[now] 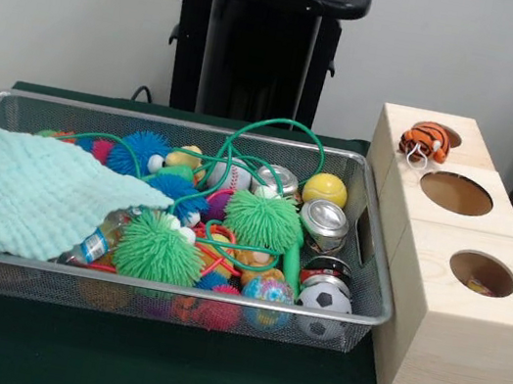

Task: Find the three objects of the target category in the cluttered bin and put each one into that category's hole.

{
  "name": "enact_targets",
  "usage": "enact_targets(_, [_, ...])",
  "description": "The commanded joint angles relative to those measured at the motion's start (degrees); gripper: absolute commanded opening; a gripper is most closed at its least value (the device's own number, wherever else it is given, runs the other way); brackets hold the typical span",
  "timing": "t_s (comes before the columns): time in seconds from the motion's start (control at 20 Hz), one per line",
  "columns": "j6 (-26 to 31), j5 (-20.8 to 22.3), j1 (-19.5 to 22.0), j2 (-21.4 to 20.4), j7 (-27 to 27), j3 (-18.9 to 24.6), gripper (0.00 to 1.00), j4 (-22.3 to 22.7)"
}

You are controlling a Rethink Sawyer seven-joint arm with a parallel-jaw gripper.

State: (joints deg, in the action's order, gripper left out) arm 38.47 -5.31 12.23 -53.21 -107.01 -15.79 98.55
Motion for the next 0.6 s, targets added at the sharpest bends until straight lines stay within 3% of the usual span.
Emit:
enact_targets(0.05, [-1.03, 6.70, 4.48, 7.50, 7.29, 8.70, 1.00, -1.75])
enact_targets(0.3, [-6.96, 8.78, 2.72, 11.18, 0.71, 8.99, 1.00, -0.56])
enact_targets(0.6, [-12.54, 7.92, -0.06, 13.06, -4.89, 9.30, 1.00, 2.29])
